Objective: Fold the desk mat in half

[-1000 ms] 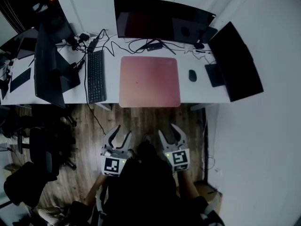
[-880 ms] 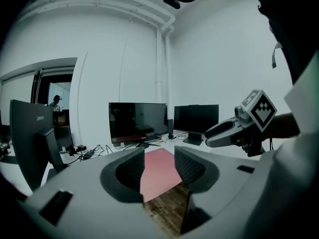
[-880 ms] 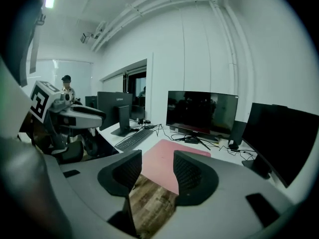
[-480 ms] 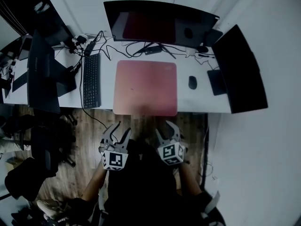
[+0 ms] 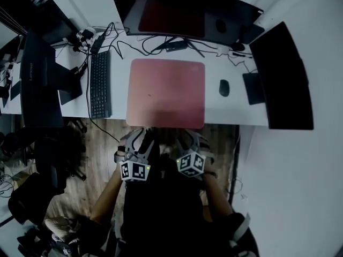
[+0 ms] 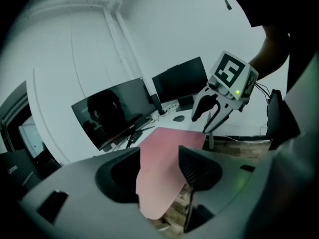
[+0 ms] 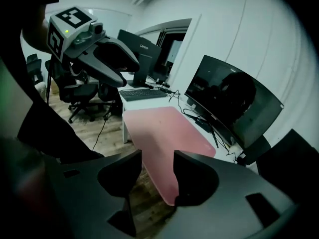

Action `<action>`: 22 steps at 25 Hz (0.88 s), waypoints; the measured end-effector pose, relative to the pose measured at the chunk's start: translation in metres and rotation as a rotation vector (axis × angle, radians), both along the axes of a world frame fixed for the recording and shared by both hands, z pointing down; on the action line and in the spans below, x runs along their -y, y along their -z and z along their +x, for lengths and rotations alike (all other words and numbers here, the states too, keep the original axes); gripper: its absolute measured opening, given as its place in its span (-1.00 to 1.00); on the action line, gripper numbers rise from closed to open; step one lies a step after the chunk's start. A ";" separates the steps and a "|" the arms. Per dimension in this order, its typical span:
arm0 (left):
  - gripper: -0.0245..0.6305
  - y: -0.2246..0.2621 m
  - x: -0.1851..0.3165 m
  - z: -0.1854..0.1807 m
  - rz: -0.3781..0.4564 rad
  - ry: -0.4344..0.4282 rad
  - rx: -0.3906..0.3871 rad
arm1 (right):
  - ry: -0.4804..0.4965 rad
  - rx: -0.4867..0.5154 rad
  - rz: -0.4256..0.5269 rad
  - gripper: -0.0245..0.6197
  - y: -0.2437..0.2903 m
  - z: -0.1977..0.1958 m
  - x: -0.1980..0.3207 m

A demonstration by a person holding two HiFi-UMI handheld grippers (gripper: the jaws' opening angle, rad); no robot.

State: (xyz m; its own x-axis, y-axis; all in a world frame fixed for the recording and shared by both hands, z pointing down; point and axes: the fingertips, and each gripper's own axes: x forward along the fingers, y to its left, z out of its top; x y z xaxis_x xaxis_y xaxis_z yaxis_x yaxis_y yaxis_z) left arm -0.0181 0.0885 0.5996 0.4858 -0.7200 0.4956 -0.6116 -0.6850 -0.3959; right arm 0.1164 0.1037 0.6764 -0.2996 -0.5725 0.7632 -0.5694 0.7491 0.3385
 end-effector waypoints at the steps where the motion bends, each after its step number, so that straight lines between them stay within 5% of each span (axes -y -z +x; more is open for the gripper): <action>1: -0.22 -0.015 0.002 0.001 -0.025 -0.013 0.024 | 0.011 -0.016 -0.010 -0.37 -0.010 0.000 0.002; 7: -0.13 -0.103 0.012 0.000 -0.131 -0.082 0.216 | 0.058 -0.101 -0.053 -0.35 -0.058 0.000 0.018; 13: -0.13 -0.158 0.026 -0.011 -0.149 -0.122 0.341 | 0.112 -0.209 -0.053 -0.31 -0.108 -0.007 0.033; 22: -0.13 -0.213 0.039 -0.021 -0.201 -0.129 0.431 | 0.118 -0.304 -0.089 -0.26 -0.156 -0.004 0.037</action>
State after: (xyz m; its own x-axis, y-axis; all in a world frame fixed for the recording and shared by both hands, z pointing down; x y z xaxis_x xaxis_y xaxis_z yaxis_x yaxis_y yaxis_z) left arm -0.0394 0.0493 0.8129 0.2848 -0.5370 0.7940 -0.3260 -0.8332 -0.4466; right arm 0.1121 0.0667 0.8321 -0.1106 -0.4749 0.8730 -0.3603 0.8378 0.4101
